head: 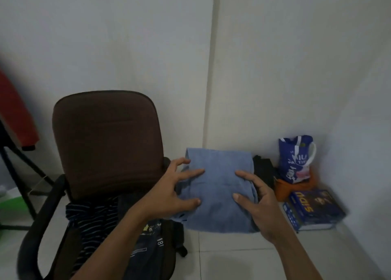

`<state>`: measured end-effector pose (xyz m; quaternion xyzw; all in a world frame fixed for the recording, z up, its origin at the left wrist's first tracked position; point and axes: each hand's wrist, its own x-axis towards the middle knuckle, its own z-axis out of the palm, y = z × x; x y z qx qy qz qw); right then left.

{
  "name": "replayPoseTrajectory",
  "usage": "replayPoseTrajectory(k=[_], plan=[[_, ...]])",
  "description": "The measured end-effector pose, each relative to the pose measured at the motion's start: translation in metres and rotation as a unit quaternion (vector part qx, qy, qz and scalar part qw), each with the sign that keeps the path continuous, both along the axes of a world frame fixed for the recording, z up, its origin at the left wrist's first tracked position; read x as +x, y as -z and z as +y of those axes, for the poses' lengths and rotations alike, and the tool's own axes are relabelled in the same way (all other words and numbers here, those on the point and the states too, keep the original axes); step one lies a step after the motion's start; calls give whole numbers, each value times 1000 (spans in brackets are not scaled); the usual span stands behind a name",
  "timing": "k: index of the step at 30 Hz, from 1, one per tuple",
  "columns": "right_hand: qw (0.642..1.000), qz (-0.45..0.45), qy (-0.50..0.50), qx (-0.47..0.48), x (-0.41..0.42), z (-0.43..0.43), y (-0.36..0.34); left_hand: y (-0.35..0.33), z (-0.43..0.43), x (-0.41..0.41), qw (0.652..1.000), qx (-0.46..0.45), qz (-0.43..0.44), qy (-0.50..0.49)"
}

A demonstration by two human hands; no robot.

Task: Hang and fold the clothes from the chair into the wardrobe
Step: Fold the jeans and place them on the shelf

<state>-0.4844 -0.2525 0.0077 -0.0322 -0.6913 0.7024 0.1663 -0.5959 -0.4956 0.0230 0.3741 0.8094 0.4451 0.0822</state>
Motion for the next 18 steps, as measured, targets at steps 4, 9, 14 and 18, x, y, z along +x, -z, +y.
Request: replayPoseTrajectory(k=[4,9,14,18], plan=[[996,27,84,21,48,11,7,5,32,33,999,31,25,5],[975,12,212,61,130,14,19,19,60,90,997,41,31,64],[947,11,313,71,252,-3,19,32,61,167,987,47,-45,147],[923,-6,377,70,371,-43,2,23,64,262,960,54,-62,268]])
